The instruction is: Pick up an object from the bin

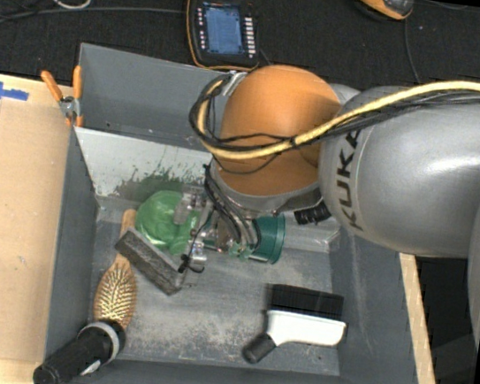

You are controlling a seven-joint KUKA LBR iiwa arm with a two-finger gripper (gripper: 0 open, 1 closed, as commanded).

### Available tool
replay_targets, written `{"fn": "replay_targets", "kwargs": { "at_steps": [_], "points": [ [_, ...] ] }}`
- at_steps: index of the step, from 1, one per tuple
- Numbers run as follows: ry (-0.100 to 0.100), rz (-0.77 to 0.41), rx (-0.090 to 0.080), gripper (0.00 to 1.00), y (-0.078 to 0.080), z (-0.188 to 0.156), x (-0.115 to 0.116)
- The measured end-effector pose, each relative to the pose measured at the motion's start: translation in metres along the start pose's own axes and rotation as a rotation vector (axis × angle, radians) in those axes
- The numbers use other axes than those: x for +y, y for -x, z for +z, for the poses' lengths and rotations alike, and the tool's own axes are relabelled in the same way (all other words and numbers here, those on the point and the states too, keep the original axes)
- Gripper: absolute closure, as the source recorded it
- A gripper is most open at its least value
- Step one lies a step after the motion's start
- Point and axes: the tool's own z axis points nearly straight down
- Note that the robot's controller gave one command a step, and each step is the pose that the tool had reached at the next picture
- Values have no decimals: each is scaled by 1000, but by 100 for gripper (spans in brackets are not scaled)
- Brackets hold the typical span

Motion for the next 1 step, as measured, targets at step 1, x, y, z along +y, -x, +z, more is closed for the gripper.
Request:
{"fn": "replay_targets", "kwargs": {
  "at_steps": [1],
  "points": [
    [1,5,-7,0,2,-4,-1]
  ]
}}
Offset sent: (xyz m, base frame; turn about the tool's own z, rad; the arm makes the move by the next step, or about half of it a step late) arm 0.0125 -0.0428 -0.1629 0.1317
